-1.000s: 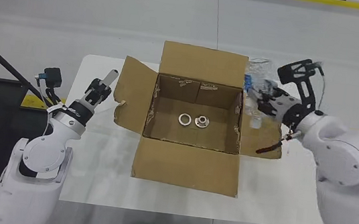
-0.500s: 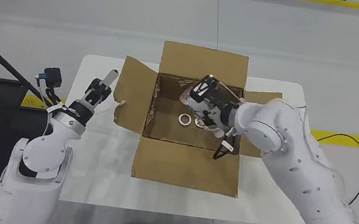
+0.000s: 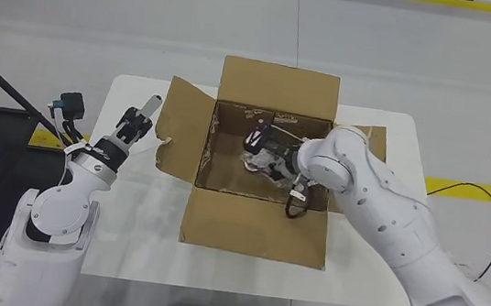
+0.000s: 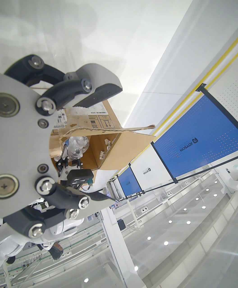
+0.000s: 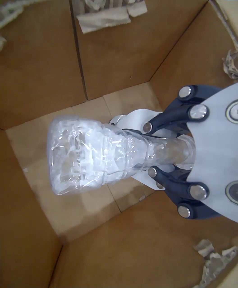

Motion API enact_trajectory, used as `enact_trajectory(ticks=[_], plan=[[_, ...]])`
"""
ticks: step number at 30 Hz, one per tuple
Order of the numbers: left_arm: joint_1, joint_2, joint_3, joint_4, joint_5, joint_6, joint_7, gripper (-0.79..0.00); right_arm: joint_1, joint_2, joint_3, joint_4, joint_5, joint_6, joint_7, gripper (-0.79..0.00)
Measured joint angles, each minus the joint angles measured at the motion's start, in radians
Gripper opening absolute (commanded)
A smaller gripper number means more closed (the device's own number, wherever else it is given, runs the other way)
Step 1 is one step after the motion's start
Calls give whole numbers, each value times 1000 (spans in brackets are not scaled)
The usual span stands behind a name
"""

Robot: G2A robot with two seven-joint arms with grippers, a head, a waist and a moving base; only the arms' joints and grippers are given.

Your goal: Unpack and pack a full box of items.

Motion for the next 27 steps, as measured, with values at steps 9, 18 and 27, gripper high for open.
enact_trajectory(ticks=[9,18,27], plan=[[0,0,0,0,0,0,0,0,18,-41,-68,112,4,-61,6,-785],[0,0,0,0,0,0,0,0,9,-56,-86,112,-14,-69,20,-28],[14,3,2,-5,52,-10,30,0,-25,-34,-32,9,-42,-33,31,0]])
